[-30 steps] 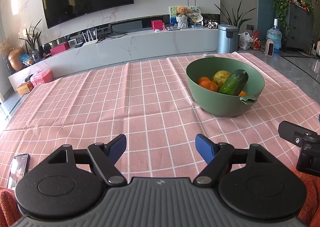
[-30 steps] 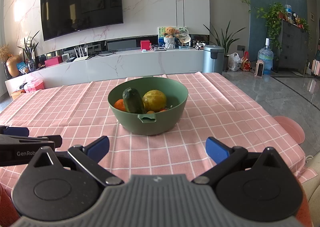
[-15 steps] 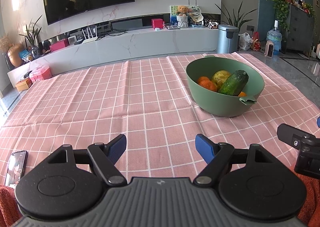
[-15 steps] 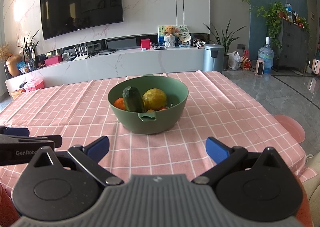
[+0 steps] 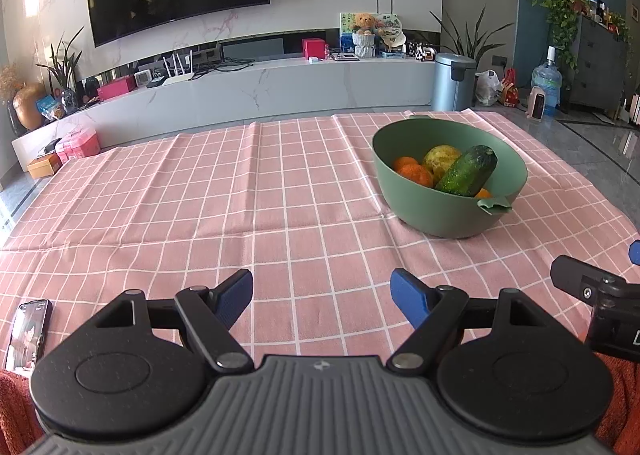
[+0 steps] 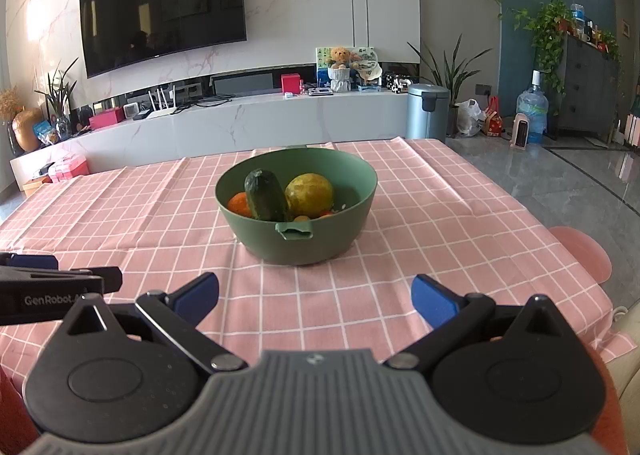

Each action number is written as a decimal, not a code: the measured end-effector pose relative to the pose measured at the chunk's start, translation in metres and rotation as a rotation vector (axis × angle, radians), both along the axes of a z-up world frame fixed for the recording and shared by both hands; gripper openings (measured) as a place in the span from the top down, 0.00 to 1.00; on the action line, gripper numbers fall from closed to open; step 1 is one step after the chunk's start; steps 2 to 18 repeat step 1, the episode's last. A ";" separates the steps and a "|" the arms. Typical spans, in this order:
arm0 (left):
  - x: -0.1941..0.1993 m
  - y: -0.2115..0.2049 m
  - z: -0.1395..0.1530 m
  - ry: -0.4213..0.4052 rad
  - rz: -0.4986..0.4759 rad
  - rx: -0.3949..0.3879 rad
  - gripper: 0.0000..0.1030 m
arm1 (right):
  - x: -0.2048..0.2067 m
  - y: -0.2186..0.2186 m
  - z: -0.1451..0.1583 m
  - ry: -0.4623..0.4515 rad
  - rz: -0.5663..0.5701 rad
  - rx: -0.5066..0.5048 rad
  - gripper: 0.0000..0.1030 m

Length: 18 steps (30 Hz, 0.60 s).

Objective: Organize fruits

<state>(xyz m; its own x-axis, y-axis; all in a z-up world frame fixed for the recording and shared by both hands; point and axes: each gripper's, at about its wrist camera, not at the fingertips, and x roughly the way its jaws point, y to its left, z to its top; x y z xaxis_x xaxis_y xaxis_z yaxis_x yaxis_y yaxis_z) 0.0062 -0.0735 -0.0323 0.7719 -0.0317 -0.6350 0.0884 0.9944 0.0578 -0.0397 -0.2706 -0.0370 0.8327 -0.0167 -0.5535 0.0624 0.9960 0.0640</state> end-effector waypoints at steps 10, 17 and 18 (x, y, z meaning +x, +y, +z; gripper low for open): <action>0.000 0.000 0.000 0.000 0.001 -0.002 0.11 | 0.000 0.000 0.000 0.001 -0.001 0.000 0.04; 0.000 0.000 0.000 0.000 0.001 -0.002 0.11 | 0.000 0.000 0.000 0.001 -0.001 0.000 0.04; 0.000 0.000 0.000 0.000 0.001 -0.002 0.11 | 0.000 0.000 0.000 0.001 -0.001 0.000 0.04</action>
